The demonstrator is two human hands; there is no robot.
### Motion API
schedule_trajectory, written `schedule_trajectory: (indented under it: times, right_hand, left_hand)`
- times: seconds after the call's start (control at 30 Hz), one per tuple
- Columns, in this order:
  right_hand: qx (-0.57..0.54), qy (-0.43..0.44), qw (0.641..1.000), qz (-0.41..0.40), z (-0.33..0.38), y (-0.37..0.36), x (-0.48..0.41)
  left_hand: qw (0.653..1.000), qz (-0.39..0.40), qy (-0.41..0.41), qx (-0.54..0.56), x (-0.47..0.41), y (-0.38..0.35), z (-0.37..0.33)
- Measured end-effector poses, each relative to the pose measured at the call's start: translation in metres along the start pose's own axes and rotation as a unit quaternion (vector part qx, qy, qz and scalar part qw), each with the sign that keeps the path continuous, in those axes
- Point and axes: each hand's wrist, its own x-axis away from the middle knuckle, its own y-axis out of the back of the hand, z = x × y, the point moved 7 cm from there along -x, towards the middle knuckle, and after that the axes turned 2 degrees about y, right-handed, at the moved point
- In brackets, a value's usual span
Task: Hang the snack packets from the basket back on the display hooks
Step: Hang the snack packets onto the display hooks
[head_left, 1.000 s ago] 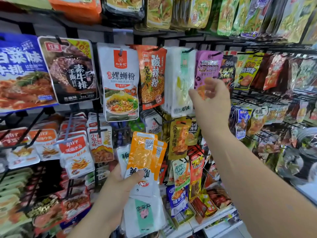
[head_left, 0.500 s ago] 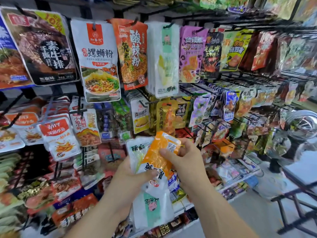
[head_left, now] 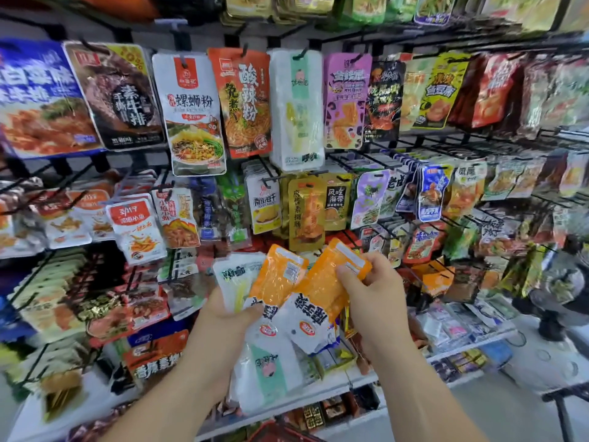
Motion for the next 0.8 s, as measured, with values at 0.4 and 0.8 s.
schedule_trajectory:
  times: [0.4,0.8]
  right_hand:
    - [0.025,0.245,0.937,0.246,0.021,-0.070,0.104]
    - [0.017,0.229,0.939,0.257,0.062,-0.227,0.184]
  left_hand:
    - [0.993,-0.069,0.008,0.098,0.059,0.048,0.000]
    - [0.989,-0.081,-0.024,0.117,0.081,0.222,-0.009]
